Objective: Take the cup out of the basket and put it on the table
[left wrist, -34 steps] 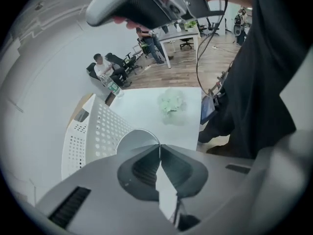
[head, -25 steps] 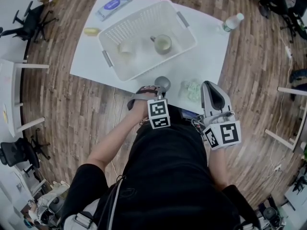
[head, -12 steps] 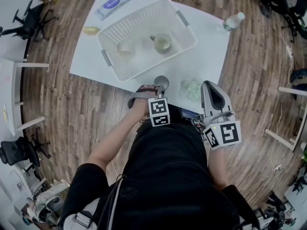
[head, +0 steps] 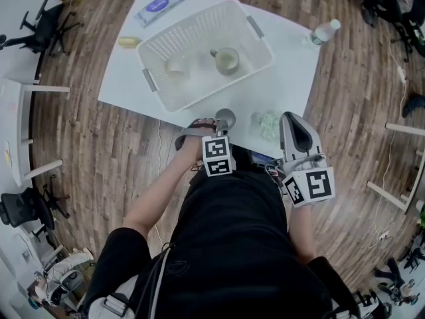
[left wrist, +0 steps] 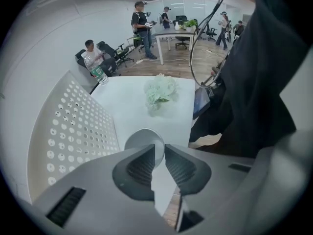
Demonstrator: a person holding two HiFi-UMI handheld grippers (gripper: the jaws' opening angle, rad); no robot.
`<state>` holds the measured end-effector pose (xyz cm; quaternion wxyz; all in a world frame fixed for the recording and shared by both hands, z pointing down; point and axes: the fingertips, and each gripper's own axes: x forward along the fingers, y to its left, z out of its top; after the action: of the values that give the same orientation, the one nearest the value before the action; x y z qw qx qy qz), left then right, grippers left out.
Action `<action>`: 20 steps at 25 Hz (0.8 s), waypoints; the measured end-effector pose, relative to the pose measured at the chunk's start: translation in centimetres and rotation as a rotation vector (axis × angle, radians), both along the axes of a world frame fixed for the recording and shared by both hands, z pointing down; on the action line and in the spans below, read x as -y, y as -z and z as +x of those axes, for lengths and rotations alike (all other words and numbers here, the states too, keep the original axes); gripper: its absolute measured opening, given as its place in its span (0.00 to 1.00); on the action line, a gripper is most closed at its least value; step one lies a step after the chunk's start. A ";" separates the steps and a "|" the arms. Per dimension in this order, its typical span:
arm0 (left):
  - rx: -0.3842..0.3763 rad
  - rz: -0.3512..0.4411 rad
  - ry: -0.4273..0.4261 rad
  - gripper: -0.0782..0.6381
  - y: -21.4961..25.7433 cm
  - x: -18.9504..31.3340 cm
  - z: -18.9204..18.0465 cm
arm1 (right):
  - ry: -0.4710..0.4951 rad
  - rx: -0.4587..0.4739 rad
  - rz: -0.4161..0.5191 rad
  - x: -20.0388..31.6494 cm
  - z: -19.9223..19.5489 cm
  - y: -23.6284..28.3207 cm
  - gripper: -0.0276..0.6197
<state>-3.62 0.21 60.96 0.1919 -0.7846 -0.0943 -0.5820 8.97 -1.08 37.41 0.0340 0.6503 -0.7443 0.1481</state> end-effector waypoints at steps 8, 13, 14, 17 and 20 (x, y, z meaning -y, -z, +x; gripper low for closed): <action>-0.205 -0.102 0.102 0.20 5.3 0.5 0.7 | 0.015 -0.001 0.004 0.5 -0.6 0.1 0.08; -0.446 -0.116 0.237 0.15 11.2 2.6 1.6 | 0.019 -0.003 0.009 0.5 -1.1 0.2 0.08; -0.502 -0.120 0.265 0.14 12.5 3.1 1.7 | 0.021 -0.003 0.010 0.5 -1.3 0.2 0.08; -0.691 -0.160 0.358 0.12 16.8 4.2 1.8 | 0.029 -0.005 0.016 0.6 -1.7 0.4 0.08; -0.893 -0.175 0.424 0.12 21.2 5.3 1.4 | 0.052 -0.006 0.029 1.0 -2.5 0.9 0.08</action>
<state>-2.23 -5.08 39.74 0.0243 -0.9721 0.1101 -0.2055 6.42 -2.10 36.55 0.0307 0.6318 -0.7628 0.1343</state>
